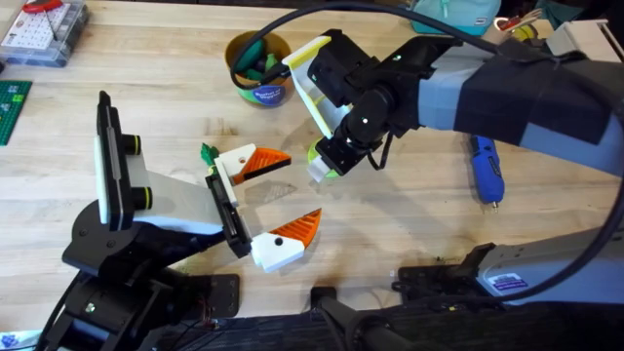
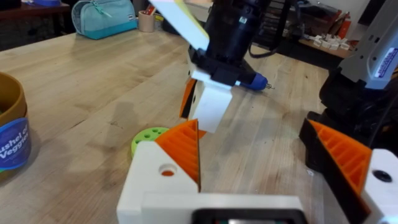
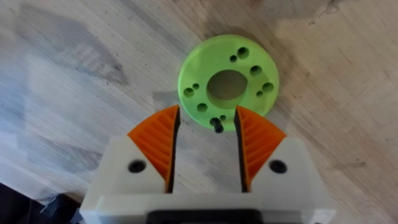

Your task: Pick up the gripper from the table and insert it into the empty holder that is missing its gripper. Then pick up a screw, insert it into the mounting hole, and use the screwdriver to tighten it. Finally, clean up the table by picking up the vegetable and placing it into the bucket.

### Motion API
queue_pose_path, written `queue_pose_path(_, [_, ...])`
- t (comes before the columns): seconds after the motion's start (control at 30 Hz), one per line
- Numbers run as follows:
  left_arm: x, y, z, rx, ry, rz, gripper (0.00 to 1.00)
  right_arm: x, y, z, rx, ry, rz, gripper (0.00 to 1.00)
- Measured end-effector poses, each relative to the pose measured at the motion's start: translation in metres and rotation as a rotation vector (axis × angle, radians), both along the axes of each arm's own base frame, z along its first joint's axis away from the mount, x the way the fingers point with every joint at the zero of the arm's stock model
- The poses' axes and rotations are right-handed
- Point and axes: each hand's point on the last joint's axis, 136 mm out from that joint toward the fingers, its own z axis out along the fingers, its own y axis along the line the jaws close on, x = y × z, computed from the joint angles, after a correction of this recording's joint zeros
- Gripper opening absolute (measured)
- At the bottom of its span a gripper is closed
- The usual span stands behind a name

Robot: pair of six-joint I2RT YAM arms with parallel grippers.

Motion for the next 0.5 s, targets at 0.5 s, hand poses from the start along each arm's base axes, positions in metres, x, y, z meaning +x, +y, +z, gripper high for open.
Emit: queue_pose_path(0.5, [0.0,0.0,0.0,0.0,0.001,0.001,0.99,-0.018,-0.021,0.037,-0.014,0.037,-0.127,0.51])
